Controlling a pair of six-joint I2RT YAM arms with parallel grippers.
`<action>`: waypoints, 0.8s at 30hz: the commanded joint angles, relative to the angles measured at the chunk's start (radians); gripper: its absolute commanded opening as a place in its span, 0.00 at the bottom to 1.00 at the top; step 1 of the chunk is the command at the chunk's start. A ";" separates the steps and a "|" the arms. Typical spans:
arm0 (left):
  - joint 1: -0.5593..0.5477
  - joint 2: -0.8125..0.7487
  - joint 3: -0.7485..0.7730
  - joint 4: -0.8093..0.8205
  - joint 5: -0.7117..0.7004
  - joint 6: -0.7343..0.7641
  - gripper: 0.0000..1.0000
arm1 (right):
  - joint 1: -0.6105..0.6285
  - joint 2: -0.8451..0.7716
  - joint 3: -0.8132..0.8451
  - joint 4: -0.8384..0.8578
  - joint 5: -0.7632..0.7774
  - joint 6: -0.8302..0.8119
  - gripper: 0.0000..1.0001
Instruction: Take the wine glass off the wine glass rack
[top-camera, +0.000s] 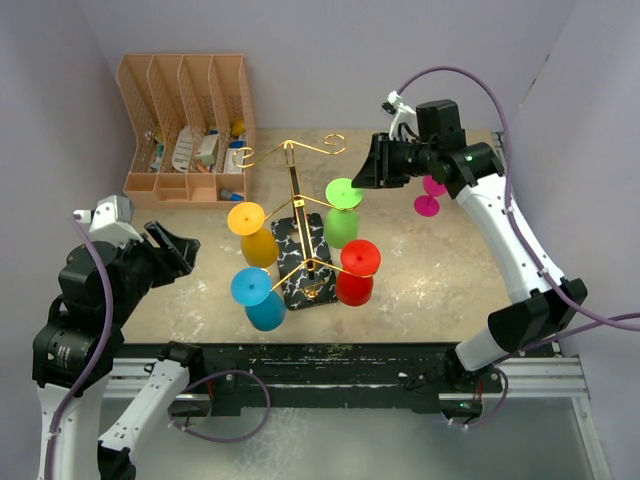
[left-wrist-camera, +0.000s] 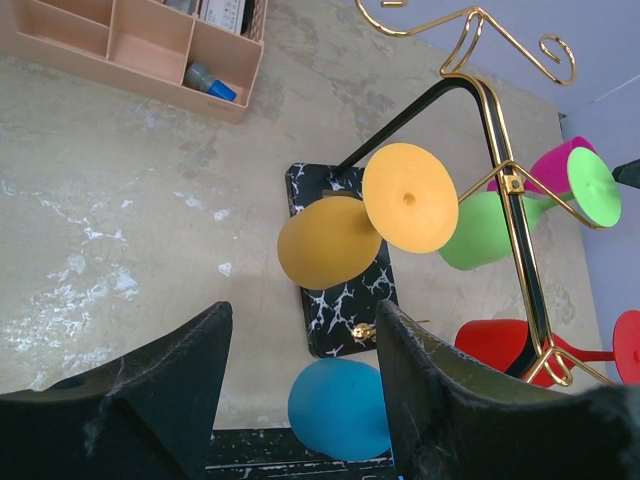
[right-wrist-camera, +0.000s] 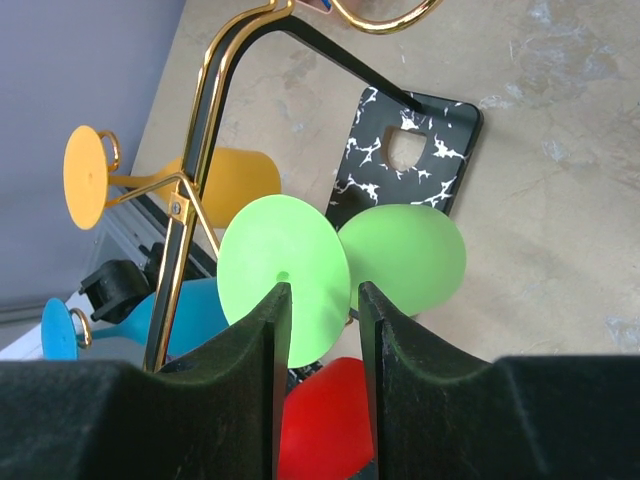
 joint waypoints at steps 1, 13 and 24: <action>-0.001 -0.012 -0.003 0.015 -0.010 -0.015 0.63 | 0.009 -0.040 -0.001 -0.021 -0.017 -0.034 0.37; -0.001 -0.015 0.002 0.011 -0.014 -0.016 0.63 | 0.031 -0.021 0.002 -0.022 -0.001 -0.045 0.38; -0.001 -0.016 -0.002 0.010 -0.019 -0.016 0.63 | 0.038 -0.023 0.019 0.002 -0.008 -0.027 0.15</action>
